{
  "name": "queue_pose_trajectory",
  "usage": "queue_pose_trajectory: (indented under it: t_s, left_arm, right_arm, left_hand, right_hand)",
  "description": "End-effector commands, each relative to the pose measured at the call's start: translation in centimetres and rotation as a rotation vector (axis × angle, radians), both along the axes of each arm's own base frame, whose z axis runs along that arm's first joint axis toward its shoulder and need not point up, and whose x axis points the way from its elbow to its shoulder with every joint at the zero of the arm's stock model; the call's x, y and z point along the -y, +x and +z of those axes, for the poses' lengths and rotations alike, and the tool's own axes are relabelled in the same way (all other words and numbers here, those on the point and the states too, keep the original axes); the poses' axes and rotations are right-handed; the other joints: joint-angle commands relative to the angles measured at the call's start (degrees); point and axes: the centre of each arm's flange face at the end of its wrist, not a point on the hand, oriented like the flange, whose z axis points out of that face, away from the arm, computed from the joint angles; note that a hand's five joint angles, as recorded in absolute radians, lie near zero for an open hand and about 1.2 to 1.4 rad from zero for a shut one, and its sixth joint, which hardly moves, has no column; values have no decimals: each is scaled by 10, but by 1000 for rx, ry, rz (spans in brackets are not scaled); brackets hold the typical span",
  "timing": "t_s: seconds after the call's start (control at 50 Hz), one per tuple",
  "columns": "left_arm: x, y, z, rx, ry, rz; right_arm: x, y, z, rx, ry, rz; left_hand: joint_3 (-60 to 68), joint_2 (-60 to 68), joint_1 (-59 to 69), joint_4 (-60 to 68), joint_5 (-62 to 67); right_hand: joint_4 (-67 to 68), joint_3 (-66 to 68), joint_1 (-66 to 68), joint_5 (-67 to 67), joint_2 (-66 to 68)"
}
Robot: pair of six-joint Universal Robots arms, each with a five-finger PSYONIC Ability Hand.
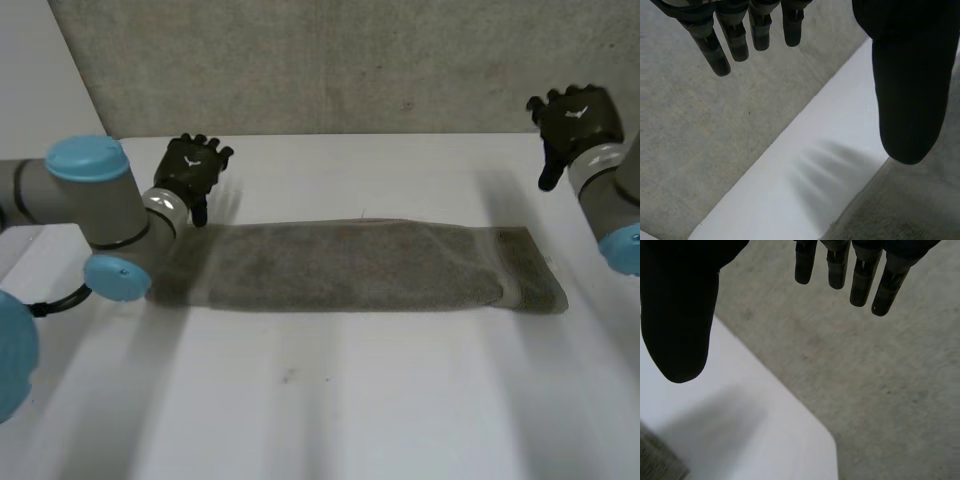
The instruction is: Fold the towel.
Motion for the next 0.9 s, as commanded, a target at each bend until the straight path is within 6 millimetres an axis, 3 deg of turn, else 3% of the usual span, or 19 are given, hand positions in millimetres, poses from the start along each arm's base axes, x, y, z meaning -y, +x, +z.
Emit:
queue_pose_trajectory:
  t_s: [0.02, 0.12, 0.2, 0.26, 0.32, 0.44, 0.6, 0.9]
  left_arm:
    - [-49, 17, 38, -157, 94, 17]
    - [-98, 32, 51, -206, 159, 27]
    - [-118, 39, 45, -247, 191, 36]
    - [-132, 44, 37, -295, 213, 44]
    - [-139, 47, 24, -341, 227, 53]
    - [-142, 49, 16, -362, 212, 54]
    - [-142, 51, 16, -363, 211, 68]
    - [-143, 52, 13, -361, 217, 77]
  right_arm:
    - [-40, -8, 34, 29, -16, 1]
    - [-75, -13, 26, 7, 89, -1]
    - [-103, -16, -5, -9, 276, 9]
    - [-108, -17, -13, -11, 309, 14]
    - [-121, -16, -38, -11, 355, 36]
    - [-108, -28, -69, 2, 306, 0]
    - [-95, -41, -101, 0, 366, -38]
    - [-84, -45, -115, 25, 391, 3]
  left_hand:
    - [0, 2, -1, 0, -16]
    - [0, 2, -1, 0, -16]
    - [0, 2, -1, 0, -16]
    - [0, 2, -1, 0, -16]
    - [0, 2, -1, 0, -16]
    - [0, 2, -1, 0, -16]
    - [0, 2, -1, 0, -16]
    - [0, 2, -1, 0, -16]
  right_hand:
    - [-34, -24, -22, -37, -28]
    - [-34, -24, -22, -37, -28]
    - [-3, 7, 9, -6, 3]
    - [9, 19, 21, 6, 15]
    - [52, 62, 65, 49, 58]
    - [160, 170, 172, 157, 166]
    - [205, 215, 218, 202, 211]
    - [403, 414, 416, 401, 410]
